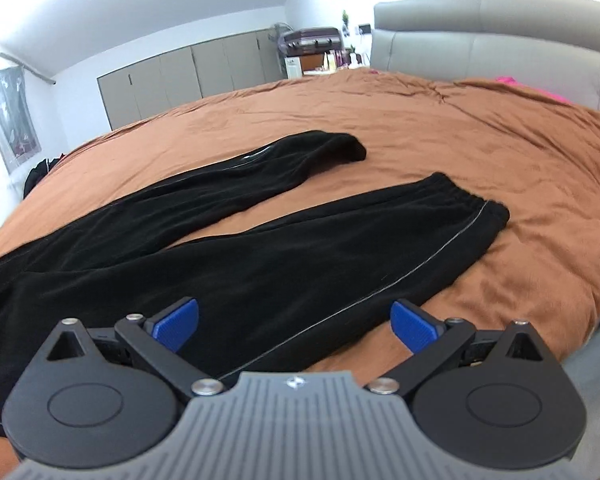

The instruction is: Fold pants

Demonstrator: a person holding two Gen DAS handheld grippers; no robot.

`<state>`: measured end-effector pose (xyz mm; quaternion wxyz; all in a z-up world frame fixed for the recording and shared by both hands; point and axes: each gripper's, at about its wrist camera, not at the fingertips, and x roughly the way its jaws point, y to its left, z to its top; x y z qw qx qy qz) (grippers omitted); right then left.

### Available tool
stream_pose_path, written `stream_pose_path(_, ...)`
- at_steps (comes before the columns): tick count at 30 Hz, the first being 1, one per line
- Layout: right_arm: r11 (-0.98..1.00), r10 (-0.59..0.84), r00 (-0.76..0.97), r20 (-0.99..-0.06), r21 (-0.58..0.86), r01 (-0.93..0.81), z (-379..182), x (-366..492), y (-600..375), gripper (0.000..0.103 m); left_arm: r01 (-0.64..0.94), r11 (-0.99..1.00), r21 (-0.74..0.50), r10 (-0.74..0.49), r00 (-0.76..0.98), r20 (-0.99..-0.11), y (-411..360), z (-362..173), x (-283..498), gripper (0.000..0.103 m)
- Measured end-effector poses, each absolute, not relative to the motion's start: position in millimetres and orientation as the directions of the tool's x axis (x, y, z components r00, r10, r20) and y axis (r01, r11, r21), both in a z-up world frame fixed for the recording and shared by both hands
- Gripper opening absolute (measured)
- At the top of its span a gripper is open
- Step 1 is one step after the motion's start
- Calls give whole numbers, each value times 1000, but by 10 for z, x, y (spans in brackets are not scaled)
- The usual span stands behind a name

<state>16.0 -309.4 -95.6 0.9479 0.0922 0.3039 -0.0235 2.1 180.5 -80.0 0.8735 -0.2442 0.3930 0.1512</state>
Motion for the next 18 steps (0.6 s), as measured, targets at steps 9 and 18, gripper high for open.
stream_pose_path(9, 883, 46, 804, -593, 401, 245, -1307, 565, -4068, 98, -535, 724, -436, 70, 685, -725, 2195, -1127, -68, 103)
stream_pose_path(18, 629, 77, 839, -538, 679, 378, -1722, 985, -4895, 87, -561, 691, -455, 82, 687, -722, 2158, -1247, 44, 103)
